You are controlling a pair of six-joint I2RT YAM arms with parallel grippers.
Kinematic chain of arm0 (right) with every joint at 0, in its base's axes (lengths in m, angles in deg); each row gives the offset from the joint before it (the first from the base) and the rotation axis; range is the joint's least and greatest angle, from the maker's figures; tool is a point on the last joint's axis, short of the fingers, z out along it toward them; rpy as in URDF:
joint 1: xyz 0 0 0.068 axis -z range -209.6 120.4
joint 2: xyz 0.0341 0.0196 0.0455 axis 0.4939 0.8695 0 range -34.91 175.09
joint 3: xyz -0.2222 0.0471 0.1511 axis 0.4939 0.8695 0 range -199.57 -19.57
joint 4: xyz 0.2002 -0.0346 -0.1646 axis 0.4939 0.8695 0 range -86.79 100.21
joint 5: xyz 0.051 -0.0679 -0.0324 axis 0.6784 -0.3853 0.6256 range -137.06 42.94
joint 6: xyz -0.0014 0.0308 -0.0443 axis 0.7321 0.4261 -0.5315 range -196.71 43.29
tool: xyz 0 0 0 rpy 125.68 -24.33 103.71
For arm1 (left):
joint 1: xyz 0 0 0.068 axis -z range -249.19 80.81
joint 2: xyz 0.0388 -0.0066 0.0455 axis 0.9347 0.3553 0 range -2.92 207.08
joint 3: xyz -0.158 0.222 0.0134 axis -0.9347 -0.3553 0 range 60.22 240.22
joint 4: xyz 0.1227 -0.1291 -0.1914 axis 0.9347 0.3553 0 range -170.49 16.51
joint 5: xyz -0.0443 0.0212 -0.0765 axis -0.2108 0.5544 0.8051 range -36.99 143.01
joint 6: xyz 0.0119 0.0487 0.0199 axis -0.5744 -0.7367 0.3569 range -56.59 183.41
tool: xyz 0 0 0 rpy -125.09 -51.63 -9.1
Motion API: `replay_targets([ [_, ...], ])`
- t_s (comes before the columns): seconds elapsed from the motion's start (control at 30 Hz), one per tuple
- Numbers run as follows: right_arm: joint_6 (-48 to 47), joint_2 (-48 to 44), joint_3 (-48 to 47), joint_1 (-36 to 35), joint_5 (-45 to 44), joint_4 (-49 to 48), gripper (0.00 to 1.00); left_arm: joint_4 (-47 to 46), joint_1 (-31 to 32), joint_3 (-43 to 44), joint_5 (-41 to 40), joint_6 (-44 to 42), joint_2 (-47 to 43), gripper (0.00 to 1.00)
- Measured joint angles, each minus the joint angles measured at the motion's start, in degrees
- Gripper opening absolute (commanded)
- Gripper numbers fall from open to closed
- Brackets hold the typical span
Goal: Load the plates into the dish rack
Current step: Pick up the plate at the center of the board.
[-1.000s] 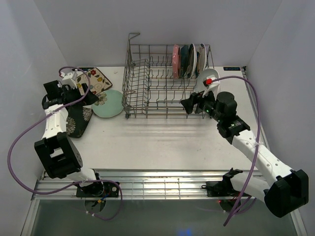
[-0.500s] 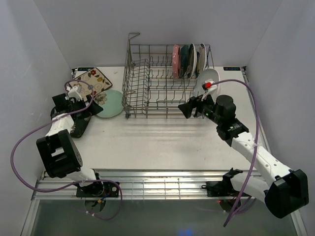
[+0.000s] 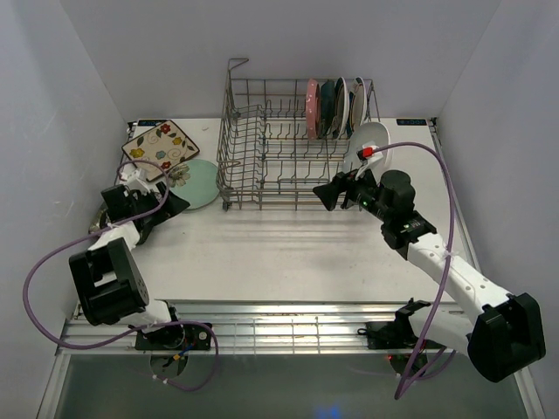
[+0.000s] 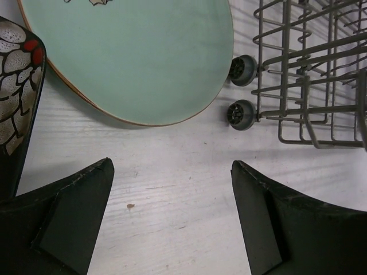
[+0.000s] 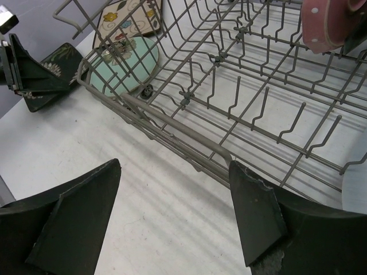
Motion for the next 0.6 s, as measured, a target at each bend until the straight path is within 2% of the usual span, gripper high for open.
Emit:
replay_targets([
  [0.1,0.4,1.0,0.0,0.0,0.6,-0.7,0.83,-3.1,0.1,-1.2,-1.5,4.1,-3.0,0.91],
  [0.27,0.9,1.9,0.0,0.0,1.3,-0.9,0.84,-6.8,0.9,-2.4,-10.3,13.9,-7.1,0.92],
  [0.43,1.0,2.1,0.0,0.0,1.7,-2.1,0.84,-7.1,1.3,-4.3,-16.7,22.2,-7.4,0.90],
  [0.6,1.0,2.8,0.0,0.0,1.9,-2.6,0.84,-7.0,1.5,-5.2,-19.7,28.2,-6.0,0.88],
])
